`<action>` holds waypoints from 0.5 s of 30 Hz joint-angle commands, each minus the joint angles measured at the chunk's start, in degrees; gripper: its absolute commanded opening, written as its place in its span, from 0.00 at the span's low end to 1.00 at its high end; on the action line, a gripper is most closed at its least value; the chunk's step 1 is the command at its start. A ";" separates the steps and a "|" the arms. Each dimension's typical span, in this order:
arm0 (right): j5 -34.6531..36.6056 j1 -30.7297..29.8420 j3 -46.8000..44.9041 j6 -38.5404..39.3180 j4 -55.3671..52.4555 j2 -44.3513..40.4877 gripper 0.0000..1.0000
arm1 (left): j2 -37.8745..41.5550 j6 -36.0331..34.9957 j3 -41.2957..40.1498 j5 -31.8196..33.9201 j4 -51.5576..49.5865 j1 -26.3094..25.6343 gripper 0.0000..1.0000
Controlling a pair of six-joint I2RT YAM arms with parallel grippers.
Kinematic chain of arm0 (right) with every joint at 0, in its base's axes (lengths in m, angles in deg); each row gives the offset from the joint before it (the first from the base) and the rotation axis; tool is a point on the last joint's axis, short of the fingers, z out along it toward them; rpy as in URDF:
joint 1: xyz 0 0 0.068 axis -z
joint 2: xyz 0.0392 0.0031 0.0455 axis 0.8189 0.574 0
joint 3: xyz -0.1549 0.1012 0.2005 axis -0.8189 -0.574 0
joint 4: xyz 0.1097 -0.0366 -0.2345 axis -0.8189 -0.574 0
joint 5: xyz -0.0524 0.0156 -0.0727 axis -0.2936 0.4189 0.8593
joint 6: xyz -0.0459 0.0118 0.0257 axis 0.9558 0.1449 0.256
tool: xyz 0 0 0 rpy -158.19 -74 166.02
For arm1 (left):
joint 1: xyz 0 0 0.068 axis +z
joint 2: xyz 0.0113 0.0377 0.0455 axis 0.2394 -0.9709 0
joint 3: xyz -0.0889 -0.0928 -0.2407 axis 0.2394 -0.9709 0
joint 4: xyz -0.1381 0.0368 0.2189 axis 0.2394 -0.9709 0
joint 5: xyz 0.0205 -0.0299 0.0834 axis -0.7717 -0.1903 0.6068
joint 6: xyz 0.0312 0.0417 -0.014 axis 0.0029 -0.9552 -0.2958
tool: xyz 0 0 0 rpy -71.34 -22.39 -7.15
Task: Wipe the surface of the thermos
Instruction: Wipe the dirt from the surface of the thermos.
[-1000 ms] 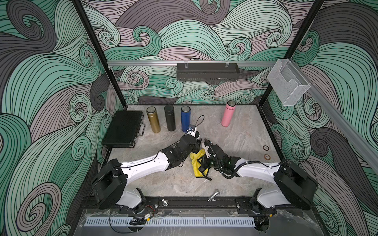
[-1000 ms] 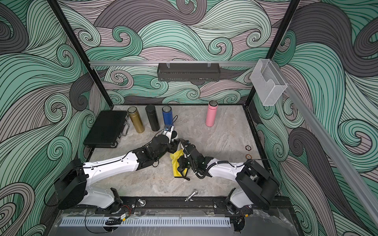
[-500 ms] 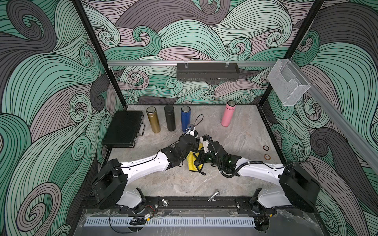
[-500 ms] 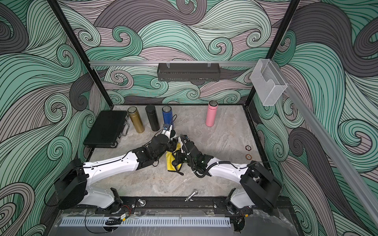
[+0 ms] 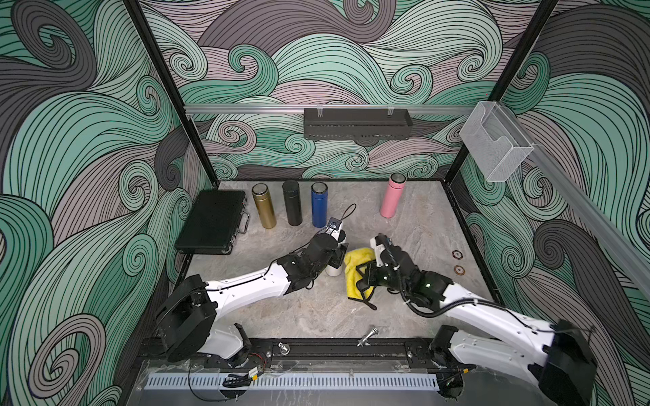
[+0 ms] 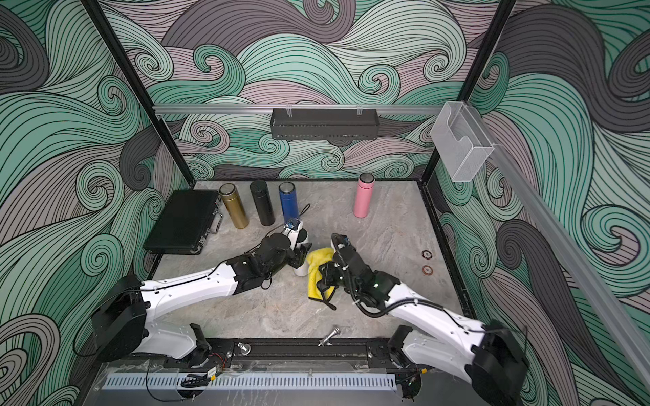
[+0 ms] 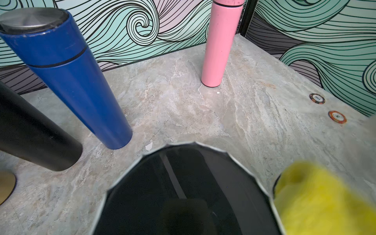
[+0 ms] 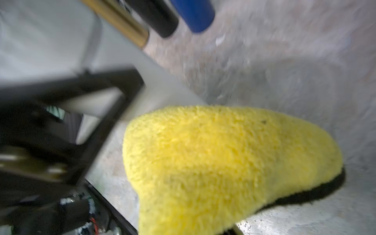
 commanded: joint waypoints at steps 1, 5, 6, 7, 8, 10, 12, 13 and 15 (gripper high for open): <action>-3.99 6.73 6.06 3.18 -7.03 -0.61 0.00 | 1.05 -2.85 -0.09 -0.95 2.48 -0.36 0.00; -12.86 12.05 15.01 5.23 0.17 8.23 0.00 | 0.69 -2.98 -0.87 -2.50 4.60 -0.36 0.00; -14.94 13.00 17.80 5.39 1.09 11.39 0.00 | 0.69 -2.89 -1.06 -2.53 4.95 -0.36 0.00; -17.04 13.52 20.49 5.52 1.96 14.33 0.00 | 0.69 -2.85 -1.31 -2.41 5.20 -0.35 0.00; -18.85 13.65 22.81 5.92 2.35 17.07 0.00 | 0.69 -2.93 -1.49 -2.44 5.55 -0.36 0.00; -21.90 13.38 27.27 5.99 2.90 22.39 0.00 | 0.42 -3.46 -1.37 -2.49 5.39 -0.36 0.00; -25.63 13.08 29.33 4.36 4.88 26.17 0.00 | 0.26 -3.54 -1.47 -2.51 5.51 -0.36 0.00; -26.73 12.53 29.39 3.64 6.46 27.05 0.00 | 0.16 -3.55 -1.37 -2.42 5.43 -0.36 0.00; -27.21 11.57 28.40 2.83 8.73 27.01 0.00 | -0.06 -3.30 -1.34 -2.10 5.36 -0.36 0.00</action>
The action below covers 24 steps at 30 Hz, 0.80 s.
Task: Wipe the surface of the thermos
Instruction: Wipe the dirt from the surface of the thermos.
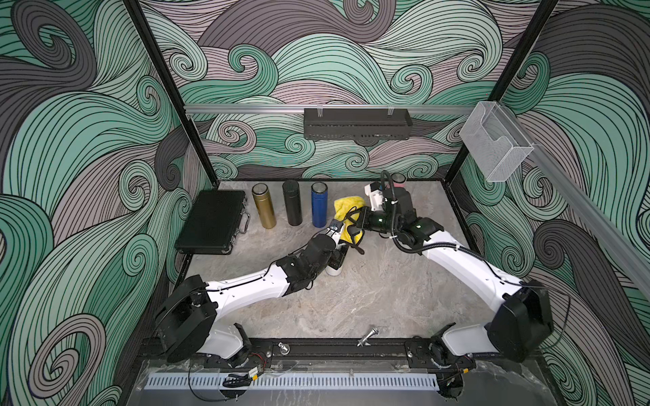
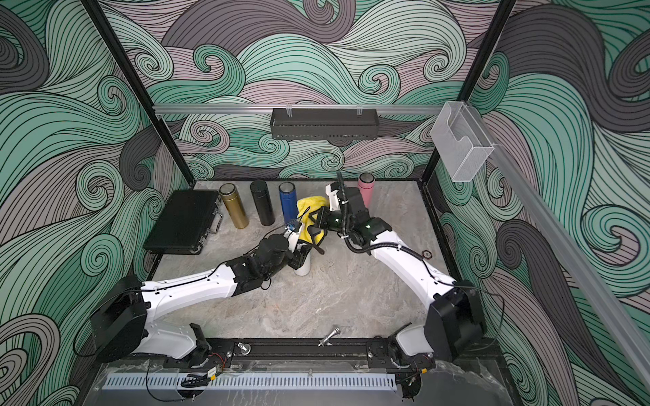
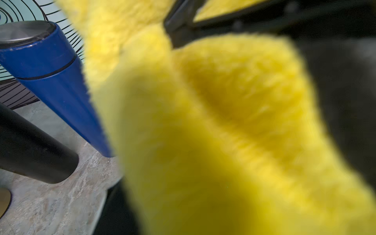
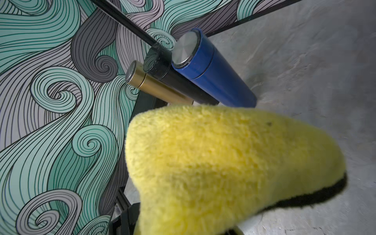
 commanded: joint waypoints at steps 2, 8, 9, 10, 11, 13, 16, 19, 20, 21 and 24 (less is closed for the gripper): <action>-7.69 -2.25 -1.50 -2.42 6.81 -1.67 0.00 | -0.40 -0.30 0.46 0.19 1.50 -0.36 0.00; -10.34 -6.52 -7.23 -2.08 7.87 -6.41 0.00 | -1.03 -0.03 1.12 0.15 1.49 -0.36 0.00; -10.21 -6.76 -8.81 -2.25 7.96 -7.81 0.00 | -1.03 0.06 1.24 0.63 1.42 -0.36 0.00; -10.26 -6.88 -10.46 -2.64 8.20 -9.35 0.00 | -1.03 0.19 1.34 0.92 1.40 -0.29 0.00; -10.04 -7.00 -11.62 -2.69 7.80 -10.76 0.00 | -1.03 0.30 1.32 1.18 1.40 -0.27 0.00; -9.19 -7.08 -13.87 -2.15 6.01 -13.83 0.00 | -1.03 0.67 1.26 1.59 1.31 -0.26 0.00; -6.51 -7.06 -15.84 -1.28 3.42 -17.46 0.00 | -1.03 0.65 1.16 0.75 1.58 -0.27 0.00; -4.21 -6.73 -13.91 0.70 2.48 -16.55 0.00 | -1.03 0.45 0.84 -1.27 2.03 -0.27 0.00; -3.92 -6.49 -12.43 1.62 2.02 -15.51 0.00 | -1.03 0.30 0.57 -2.09 2.38 -0.27 0.00; -3.35 -6.13 -10.66 2.77 1.42 -13.93 0.00 | -1.03 0.52 0.36 -2.50 2.63 -0.28 0.00; -2.05 -4.99 -7.16 4.80 2.96 -9.86 0.00 | -1.03 0.91 0.17 -3.11 2.62 -0.36 0.00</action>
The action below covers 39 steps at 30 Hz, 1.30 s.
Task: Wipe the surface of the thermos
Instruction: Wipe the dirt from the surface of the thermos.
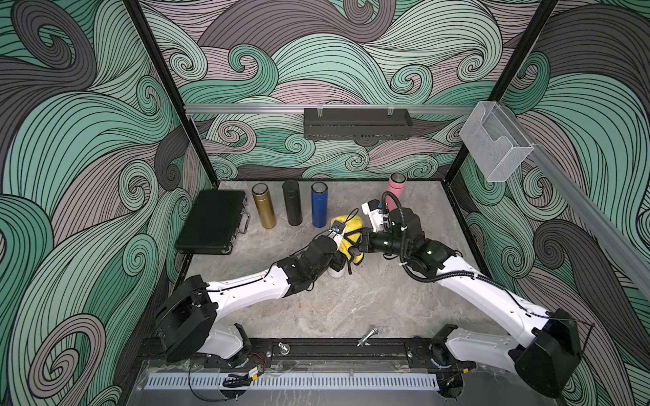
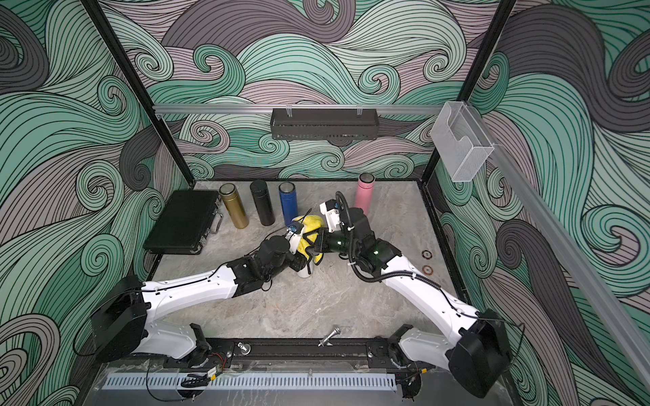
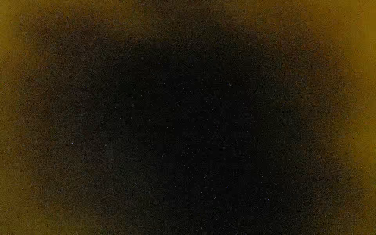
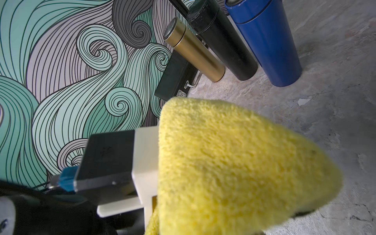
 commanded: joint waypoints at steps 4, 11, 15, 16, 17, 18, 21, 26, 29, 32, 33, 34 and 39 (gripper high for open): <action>0.56 0.46 6.65 4.62 2.20 7.32 0.00 | -0.92 0.64 -0.03 -1.63 2.19 0.19 0.00; 2.14 -3.56 4.16 7.21 0.75 6.26 0.00 | -3.03 0.83 1.02 -0.53 1.52 0.19 0.00; 4.70 -6.10 -1.35 6.98 -0.23 -0.83 0.00 | -3.66 0.66 1.95 0.12 0.62 0.19 0.00; 4.97 -6.83 -2.67 6.64 -0.28 -2.60 0.00 | -3.82 0.73 2.01 0.24 0.53 0.19 0.00; 5.34 -7.37 -4.00 6.35 -0.55 -4.09 0.00 | -3.86 0.73 2.15 0.40 0.44 0.19 0.00; 5.72 -7.87 -5.30 6.05 -0.97 -6.01 0.00 | -4.01 0.71 2.19 0.50 0.35 0.22 0.00; 6.97 -8.75 -9.31 4.44 -1.05 -11.56 0.00 | -4.27 1.22 2.41 0.67 0.10 0.28 0.00; 11.82 -8.37 -11.39 5.81 -3.80 -16.78 0.00 | -4.16 1.27 2.33 -0.85 -0.12 0.20 0.00; 10.48 -5.22 -8.67 7.95 -4.72 -15.26 0.00 | -4.11 1.18 2.64 -0.71 -0.80 0.30 0.00; 8.72 -2.69 -5.65 9.07 -6.04 -14.07 0.00 | -3.61 1.19 2.83 0.19 -1.40 0.20 0.00; 8.87 -2.12 -5.18 9.20 -6.24 -14.43 0.00 | -3.29 1.18 2.72 0.18 -1.57 0.21 0.00; 9.07 -1.61 -5.14 9.10 -6.02 -15.34 0.00 | -2.89 1.10 2.61 0.33 -1.58 0.26 0.00; 9.29 -0.46 -6.93 8.00 -6.93 -23.37 0.00 | -1.69 1.72 2.49 0.98 -2.51 0.30 0.00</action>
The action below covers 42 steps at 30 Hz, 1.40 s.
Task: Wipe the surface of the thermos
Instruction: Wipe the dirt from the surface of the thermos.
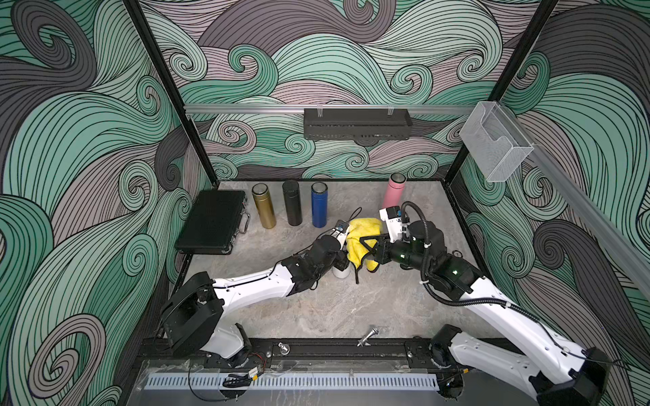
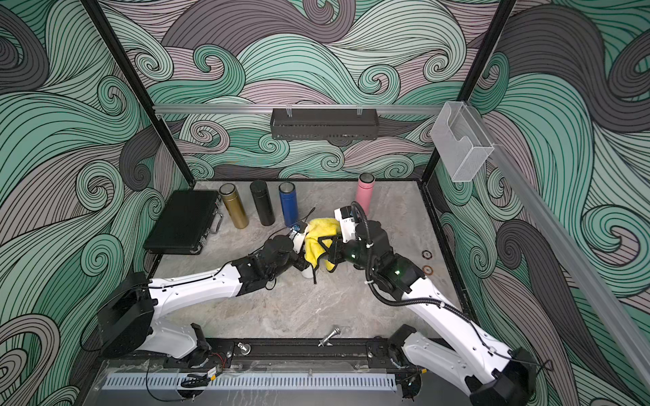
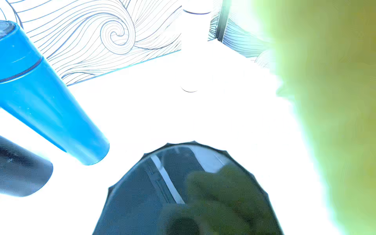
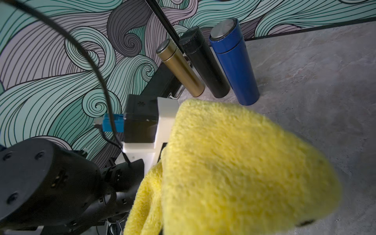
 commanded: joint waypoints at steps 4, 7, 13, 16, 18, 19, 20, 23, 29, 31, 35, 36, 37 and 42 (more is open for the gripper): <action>3.28 1.97 -3.41 -0.88 -6.06 -8.95 0.00 | 6.10 -1.16 -0.26 -6.33 -2.48 0.74 0.00; 2.05 6.28 -9.29 -3.47 -5.06 -10.80 0.00 | 8.60 -2.99 1.35 -9.20 -6.36 0.87 0.00; 0.08 7.62 -14.97 -8.82 -2.96 -8.39 0.00 | 13.02 8.04 13.08 -1.18 -21.17 1.88 0.00; -1.69 7.66 -20.11 -11.43 4.46 -8.17 0.00 | 15.62 12.23 16.53 -1.34 -22.95 1.97 0.00; -3.49 7.61 -22.59 -12.04 9.26 -8.15 0.00 | 17.12 14.00 17.80 -1.36 -23.30 2.10 0.00; -4.11 7.61 -24.03 -12.46 11.96 -8.17 0.00 | 17.83 15.02 18.20 -1.11 -23.31 2.14 0.00; -4.44 7.62 -25.13 -12.93 14.03 -7.97 0.00 | 18.37 15.83 18.41 -1.20 -23.03 2.36 0.00; -7.22 7.64 -26.89 -13.76 20.11 -5.29 0.00 | 19.79 19.10 17.95 -2.87 -20.52 3.06 0.00; -9.27 7.45 -25.89 -13.11 28.43 -1.80 0.00 | 19.50 21.91 16.63 -5.39 -16.69 3.63 0.00; -10.03 7.44 -24.29 -12.39 29.02 -0.55 0.00 | 19.76 22.38 14.92 -5.16 -14.55 4.11 0.00; -11.71 6.45 -22.39 -12.91 32.06 3.20 0.00 | 20.29 23.20 10.91 -5.53 -9.48 5.81 0.00; -11.63 5.59 -22.31 -13.12 33.19 4.10 0.00 | 20.13 23.62 10.38 -5.82 -9.05 6.36 0.00; -11.58 4.84 -22.22 -13.31 34.04 4.90 0.00 | 20.03 24.08 10.18 -5.75 -9.05 6.68 0.00; -9.20 -1.18 -22.42 -14.27 37.71 9.15 0.00 | 19.77 25.09 7.71 -5.01 -6.21 7.72 0.00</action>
